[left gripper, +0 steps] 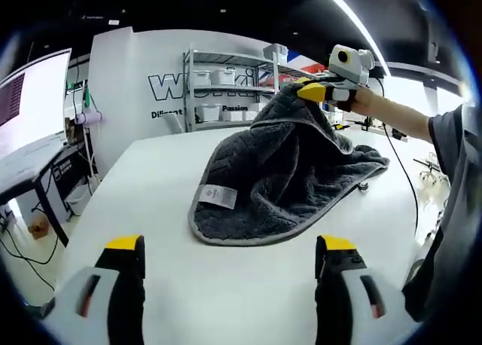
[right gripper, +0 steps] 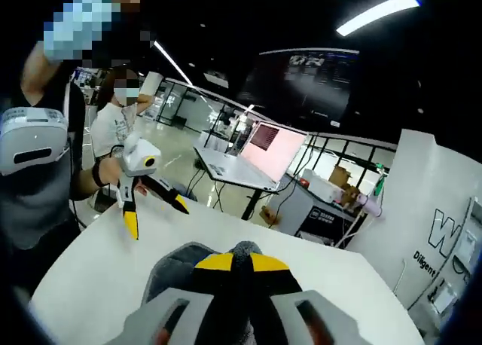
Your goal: Fold the towel on the table until its edges align and the towel forms a compact rectangular stack.
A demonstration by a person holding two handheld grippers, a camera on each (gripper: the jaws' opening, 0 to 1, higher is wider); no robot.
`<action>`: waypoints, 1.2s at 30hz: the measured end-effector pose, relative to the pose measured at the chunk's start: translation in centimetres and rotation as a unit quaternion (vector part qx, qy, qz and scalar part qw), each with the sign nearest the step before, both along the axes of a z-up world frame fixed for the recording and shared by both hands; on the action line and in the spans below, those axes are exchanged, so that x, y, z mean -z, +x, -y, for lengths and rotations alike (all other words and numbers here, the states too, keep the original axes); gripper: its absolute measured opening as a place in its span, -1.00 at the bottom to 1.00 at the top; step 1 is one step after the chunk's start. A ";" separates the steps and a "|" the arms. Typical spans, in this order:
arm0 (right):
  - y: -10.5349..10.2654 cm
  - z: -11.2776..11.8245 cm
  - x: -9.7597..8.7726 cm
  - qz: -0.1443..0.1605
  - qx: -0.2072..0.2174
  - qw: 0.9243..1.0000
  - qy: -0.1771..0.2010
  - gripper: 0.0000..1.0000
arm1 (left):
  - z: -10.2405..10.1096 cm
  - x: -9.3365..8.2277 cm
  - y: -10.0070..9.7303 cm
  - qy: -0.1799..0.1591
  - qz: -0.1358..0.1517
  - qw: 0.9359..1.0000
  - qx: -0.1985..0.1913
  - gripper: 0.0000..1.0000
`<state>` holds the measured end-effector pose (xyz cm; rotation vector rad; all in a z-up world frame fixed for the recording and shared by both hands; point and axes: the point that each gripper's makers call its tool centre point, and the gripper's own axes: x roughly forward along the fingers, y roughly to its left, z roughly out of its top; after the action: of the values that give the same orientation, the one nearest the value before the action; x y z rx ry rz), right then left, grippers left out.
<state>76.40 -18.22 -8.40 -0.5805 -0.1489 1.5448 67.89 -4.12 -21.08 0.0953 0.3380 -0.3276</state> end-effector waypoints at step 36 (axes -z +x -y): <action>-11.5 3.1 13.7 -0.041 -0.138 0.968 -0.204 -0.89 | 0.5 0.8 -0.3 -0.002 -0.009 1.000 0.002 0.98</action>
<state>64.95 -21.35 -22.10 -0.8441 0.1654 1.8841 67.61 -4.66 -21.87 0.0898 0.3562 -0.3322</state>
